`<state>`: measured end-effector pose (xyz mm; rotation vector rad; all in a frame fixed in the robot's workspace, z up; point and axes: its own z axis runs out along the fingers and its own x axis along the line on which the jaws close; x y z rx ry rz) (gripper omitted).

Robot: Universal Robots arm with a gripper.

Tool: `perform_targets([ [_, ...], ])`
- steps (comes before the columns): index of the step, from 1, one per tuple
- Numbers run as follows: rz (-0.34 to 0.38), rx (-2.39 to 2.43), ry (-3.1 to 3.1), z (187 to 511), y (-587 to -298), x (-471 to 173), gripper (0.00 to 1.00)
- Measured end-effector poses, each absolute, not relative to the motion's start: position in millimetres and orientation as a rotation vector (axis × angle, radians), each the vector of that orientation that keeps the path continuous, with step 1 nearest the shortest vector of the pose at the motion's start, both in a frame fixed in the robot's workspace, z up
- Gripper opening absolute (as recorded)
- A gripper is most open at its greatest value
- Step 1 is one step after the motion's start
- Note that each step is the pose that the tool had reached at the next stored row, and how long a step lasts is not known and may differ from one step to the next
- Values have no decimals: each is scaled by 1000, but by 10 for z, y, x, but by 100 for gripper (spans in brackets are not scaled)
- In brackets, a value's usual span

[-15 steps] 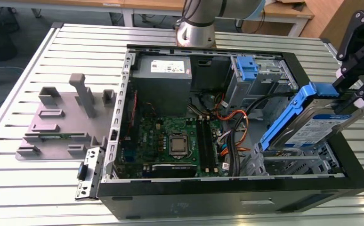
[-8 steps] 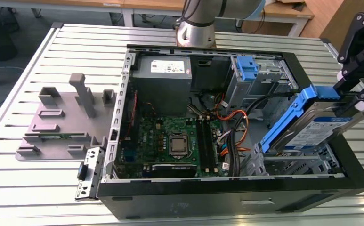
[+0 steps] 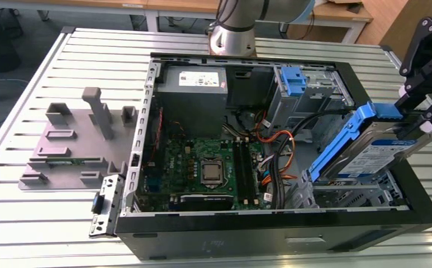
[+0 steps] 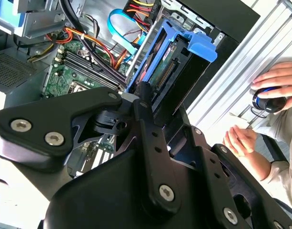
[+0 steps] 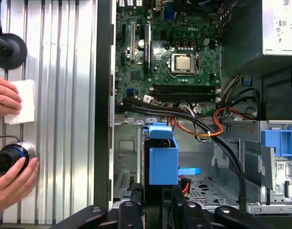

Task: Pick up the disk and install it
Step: 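Pick up the disk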

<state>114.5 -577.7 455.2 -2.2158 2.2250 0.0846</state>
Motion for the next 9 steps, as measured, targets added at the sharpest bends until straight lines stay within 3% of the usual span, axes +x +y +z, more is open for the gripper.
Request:
perform_targets([
  [9, 85, -2216, 2225, 4538, -5776, 1154, 35],
])
